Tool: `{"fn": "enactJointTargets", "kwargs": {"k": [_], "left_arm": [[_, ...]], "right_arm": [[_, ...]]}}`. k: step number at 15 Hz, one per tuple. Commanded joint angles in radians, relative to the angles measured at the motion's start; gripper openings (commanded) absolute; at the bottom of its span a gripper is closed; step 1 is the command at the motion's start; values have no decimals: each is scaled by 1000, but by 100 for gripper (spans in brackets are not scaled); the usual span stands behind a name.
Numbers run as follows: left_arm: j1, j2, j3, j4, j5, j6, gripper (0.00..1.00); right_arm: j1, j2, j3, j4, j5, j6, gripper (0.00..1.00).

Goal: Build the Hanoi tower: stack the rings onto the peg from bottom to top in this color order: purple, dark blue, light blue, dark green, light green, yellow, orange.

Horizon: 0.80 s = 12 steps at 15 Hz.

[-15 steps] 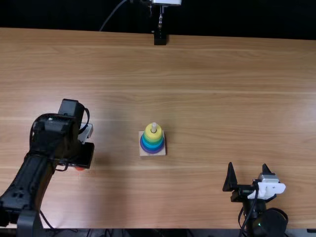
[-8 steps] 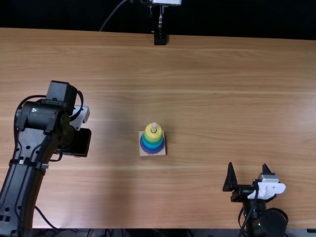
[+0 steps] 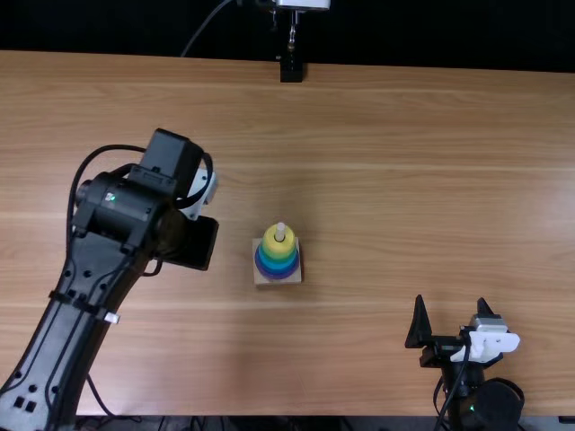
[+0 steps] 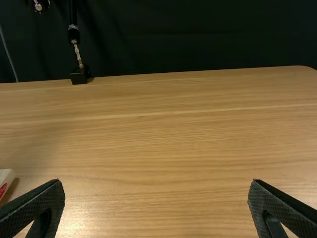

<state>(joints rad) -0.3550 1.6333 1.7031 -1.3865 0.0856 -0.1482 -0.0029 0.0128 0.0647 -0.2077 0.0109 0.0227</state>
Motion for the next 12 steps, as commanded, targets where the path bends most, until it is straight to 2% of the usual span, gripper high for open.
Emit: {"fn": "enactJointTargets", "kwargs": {"k": [1, 6, 9, 12], "left_arm": [[-29, 46, 56, 4, 6, -52, 1], [-122, 192, 205, 10, 8, -63, 1], [-164, 260, 288, 10, 8, -133, 1], [-203, 310, 357, 10, 8, -139, 1]], "right_arm": [[-6, -13, -49, -68, 8, -4, 100], [-6, -13, -49, -68, 9, -4, 100], [-6, -13, -49, -68, 8, -4, 100], [-6, -13, -49, -68, 8, -4, 100]]}}
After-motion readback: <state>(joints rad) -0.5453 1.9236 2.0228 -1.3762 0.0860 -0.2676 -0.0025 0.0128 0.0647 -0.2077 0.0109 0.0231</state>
